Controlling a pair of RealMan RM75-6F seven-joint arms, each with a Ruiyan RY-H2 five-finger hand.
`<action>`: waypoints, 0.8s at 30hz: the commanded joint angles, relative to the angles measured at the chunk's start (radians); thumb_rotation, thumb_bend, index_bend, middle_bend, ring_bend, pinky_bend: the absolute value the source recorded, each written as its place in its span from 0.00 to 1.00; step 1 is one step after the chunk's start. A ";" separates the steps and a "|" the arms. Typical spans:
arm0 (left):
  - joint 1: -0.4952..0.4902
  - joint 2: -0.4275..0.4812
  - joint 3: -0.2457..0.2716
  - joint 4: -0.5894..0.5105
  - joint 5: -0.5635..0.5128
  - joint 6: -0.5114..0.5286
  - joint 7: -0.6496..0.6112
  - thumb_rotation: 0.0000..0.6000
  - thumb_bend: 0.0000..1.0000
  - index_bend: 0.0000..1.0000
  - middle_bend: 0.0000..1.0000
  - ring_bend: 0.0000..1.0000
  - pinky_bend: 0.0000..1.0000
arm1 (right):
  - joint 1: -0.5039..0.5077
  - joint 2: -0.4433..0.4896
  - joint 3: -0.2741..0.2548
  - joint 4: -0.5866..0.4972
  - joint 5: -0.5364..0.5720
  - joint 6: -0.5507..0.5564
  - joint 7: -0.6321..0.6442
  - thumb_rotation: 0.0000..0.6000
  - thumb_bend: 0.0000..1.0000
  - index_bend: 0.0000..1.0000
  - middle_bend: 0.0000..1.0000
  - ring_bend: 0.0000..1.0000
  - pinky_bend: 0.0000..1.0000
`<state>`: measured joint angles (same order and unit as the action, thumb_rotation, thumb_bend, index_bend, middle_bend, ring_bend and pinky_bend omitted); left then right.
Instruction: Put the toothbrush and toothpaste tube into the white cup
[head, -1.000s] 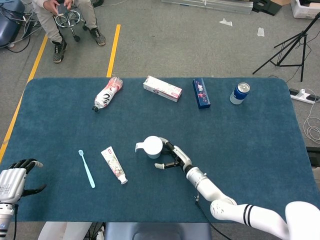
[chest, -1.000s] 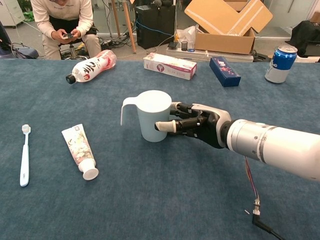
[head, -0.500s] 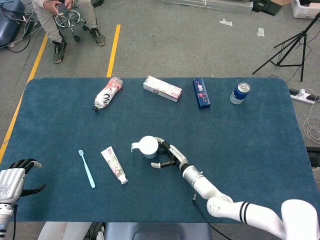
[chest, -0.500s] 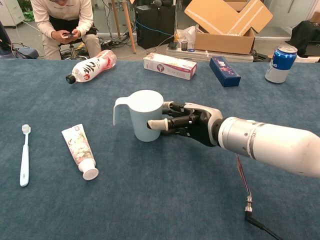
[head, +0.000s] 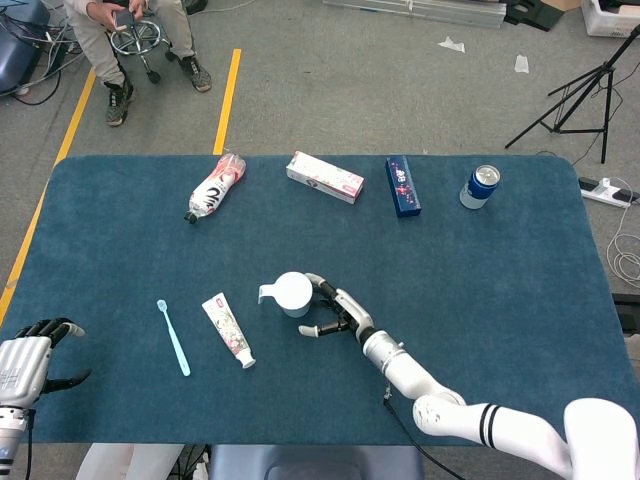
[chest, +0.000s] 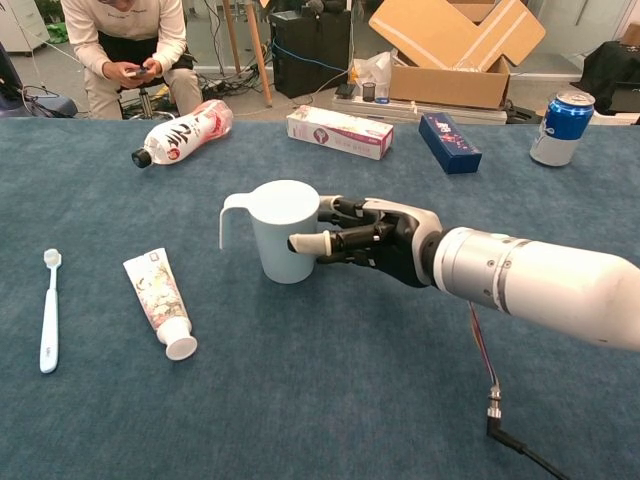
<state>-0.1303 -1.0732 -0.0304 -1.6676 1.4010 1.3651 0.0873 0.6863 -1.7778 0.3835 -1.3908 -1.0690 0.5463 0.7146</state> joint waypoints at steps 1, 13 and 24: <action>0.000 -0.001 0.001 0.001 -0.001 -0.002 0.002 1.00 0.01 0.39 0.33 0.27 0.32 | -0.012 0.016 -0.007 -0.024 -0.018 0.030 -0.022 1.00 0.00 0.00 0.00 0.00 0.15; -0.007 -0.022 0.006 0.014 -0.012 -0.023 0.026 1.00 0.01 0.39 0.33 0.27 0.32 | -0.120 0.174 -0.060 -0.208 -0.093 0.320 -0.279 1.00 0.00 0.00 0.00 0.00 0.15; -0.010 -0.047 0.010 0.027 0.000 -0.023 0.028 1.00 0.01 0.39 0.33 0.28 0.32 | -0.290 0.514 -0.150 -0.468 -0.203 0.605 -0.612 1.00 0.00 0.00 0.00 0.00 0.15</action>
<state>-0.1405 -1.1200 -0.0204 -1.6406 1.4014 1.3424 0.1146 0.4489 -1.3478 0.2668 -1.7943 -1.2321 1.0909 0.1673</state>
